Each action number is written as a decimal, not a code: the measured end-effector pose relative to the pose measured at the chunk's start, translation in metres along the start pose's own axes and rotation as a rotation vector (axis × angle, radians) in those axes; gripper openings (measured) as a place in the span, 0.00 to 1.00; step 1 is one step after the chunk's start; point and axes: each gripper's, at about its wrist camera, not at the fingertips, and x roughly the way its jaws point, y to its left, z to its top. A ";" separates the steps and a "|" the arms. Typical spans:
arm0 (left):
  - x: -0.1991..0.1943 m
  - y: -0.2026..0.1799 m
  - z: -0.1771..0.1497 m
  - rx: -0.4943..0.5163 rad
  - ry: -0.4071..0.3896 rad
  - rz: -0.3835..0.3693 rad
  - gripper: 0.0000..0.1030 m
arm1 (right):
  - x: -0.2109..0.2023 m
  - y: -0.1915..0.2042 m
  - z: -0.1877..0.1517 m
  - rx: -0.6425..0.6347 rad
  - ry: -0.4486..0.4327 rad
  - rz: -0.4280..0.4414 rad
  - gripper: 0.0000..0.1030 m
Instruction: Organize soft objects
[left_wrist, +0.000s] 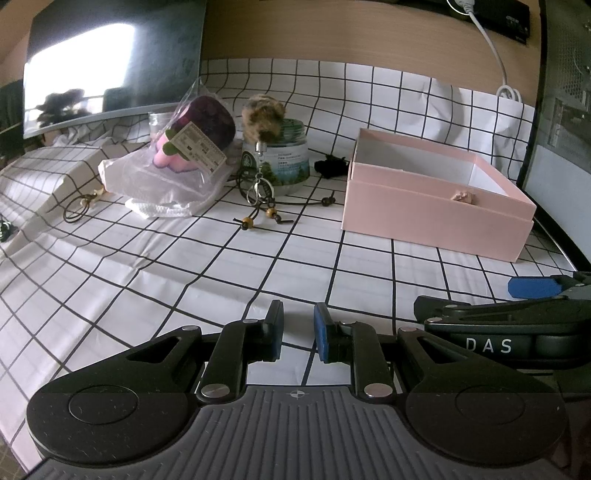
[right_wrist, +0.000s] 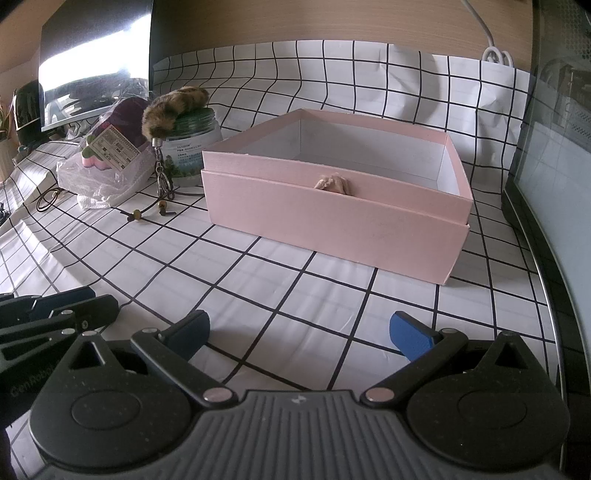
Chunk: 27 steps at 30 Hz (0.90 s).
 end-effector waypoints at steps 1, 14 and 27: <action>0.000 0.000 0.000 0.000 0.000 0.000 0.21 | 0.000 0.000 0.000 0.000 0.000 0.000 1.00; 0.000 -0.002 -0.001 0.004 0.000 0.002 0.21 | 0.000 0.000 0.000 0.000 0.000 0.000 1.00; 0.000 -0.007 -0.004 0.006 -0.001 0.004 0.21 | 0.000 0.000 0.000 0.000 0.000 0.000 1.00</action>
